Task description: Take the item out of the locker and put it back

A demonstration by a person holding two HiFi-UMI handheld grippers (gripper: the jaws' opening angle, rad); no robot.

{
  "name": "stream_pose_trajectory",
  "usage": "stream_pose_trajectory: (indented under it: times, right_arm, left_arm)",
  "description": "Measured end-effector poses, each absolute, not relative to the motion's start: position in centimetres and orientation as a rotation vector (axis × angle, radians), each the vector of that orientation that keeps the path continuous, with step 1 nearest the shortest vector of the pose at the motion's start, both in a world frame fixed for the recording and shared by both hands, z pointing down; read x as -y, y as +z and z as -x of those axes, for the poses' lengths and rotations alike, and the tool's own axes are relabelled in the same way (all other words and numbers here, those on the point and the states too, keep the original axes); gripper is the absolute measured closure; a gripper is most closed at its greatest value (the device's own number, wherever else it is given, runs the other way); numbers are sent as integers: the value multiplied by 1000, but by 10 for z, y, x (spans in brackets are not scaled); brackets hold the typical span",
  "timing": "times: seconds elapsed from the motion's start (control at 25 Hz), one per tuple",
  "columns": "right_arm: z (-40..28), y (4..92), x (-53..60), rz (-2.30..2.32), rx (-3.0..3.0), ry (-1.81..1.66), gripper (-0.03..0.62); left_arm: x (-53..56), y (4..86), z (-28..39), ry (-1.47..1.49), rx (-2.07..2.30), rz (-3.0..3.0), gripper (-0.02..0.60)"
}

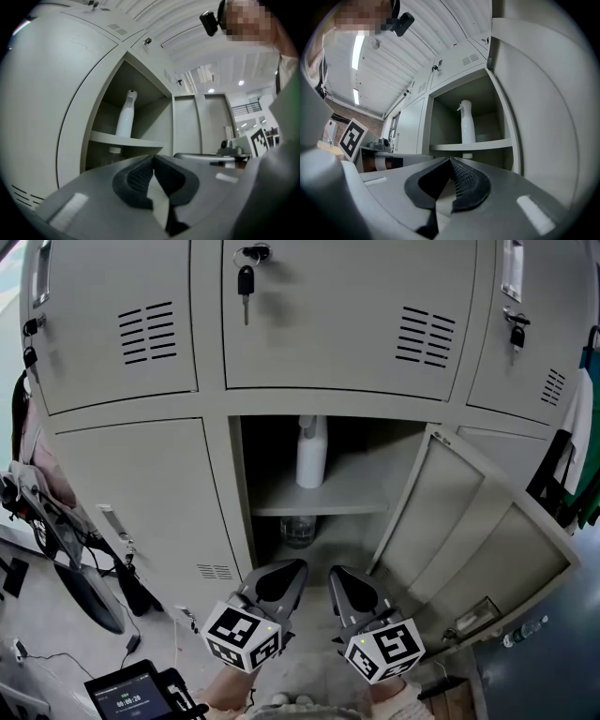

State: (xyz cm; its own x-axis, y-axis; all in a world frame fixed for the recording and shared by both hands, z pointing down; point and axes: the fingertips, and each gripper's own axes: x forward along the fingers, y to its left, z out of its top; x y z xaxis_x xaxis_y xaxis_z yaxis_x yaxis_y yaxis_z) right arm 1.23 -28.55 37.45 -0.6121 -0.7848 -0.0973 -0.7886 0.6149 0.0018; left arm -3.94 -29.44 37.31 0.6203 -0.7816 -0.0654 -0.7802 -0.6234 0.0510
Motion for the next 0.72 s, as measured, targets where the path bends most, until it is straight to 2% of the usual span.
stream_pose_trajectory:
  times: [0.72]
  right_arm:
    - [-1, 370, 291, 1269, -2805, 84, 595]
  left_arm:
    - [297, 370, 36, -121, 1331, -2839, 575]
